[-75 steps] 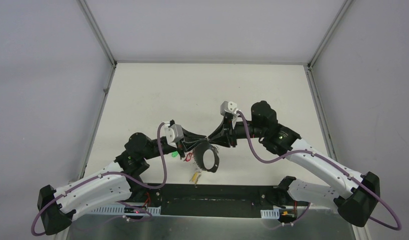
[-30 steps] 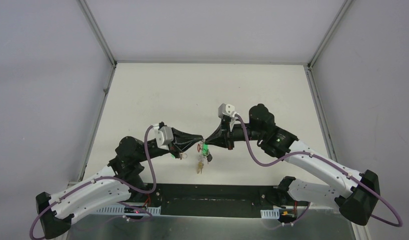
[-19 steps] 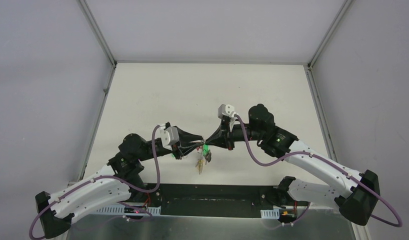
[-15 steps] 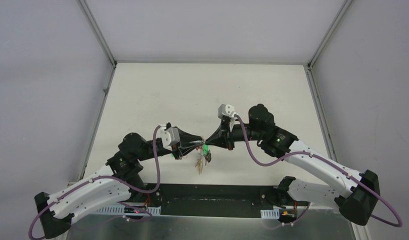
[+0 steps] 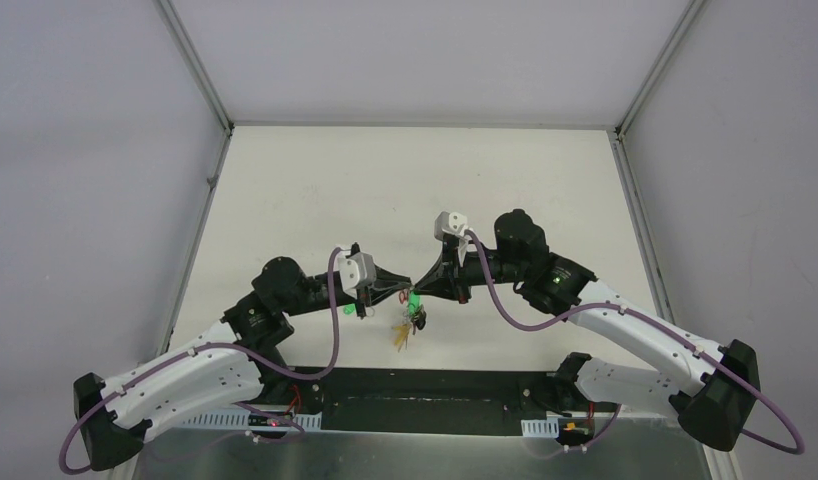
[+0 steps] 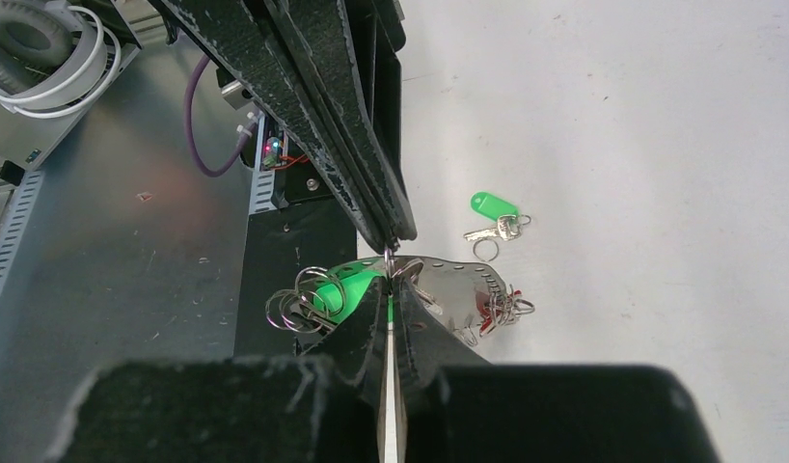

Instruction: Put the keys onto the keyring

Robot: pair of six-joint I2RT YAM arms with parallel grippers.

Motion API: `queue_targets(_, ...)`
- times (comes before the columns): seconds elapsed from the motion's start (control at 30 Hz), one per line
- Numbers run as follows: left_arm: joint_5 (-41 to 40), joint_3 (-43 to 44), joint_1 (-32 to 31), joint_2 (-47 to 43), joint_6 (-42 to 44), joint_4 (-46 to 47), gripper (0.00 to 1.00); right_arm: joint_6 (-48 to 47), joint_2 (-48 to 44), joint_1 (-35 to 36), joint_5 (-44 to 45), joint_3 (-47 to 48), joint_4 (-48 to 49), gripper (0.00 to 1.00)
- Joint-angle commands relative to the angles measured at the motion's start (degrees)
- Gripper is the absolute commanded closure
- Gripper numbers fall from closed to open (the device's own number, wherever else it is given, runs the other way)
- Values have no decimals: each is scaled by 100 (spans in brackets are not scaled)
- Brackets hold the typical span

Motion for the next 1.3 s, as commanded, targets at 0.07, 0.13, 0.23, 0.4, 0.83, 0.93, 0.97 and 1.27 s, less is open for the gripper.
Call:
queue_targets(0.07, 216, 158, -43, -6, 33, 106, 100, -61, -126, 17, -158, 166, 483, 100)
queue_targets(0.13, 111, 157, -37, -70, 51, 6, 85, -78, -127, 17, -161, 174, 468, 100)
queue_targets(0.23, -45, 164, -36, -182, 109, -227, 71, -94, -131, 17, -176, 183, 451, 100)
queue_targets(0.4, -178, 158, -38, -254, 151, -375, 67, -107, -128, 17, -192, 188, 445, 100)
queue_targets(0.83, -314, 154, -42, -145, 93, -195, 73, -130, -99, 17, -264, 234, 441, 100)
queue_targets(0.93, -350, 166, -37, -186, 124, -179, 71, -139, -97, 16, -257, 228, 435, 100)
queue_targets(0.97, -352, 173, -32, -209, 129, -181, 69, -138, -99, 17, -255, 223, 433, 100)
queue_targets(1.27, -260, 241, -39, -650, 235, -419, 66, -154, -82, 17, -247, 230, 390, 100)
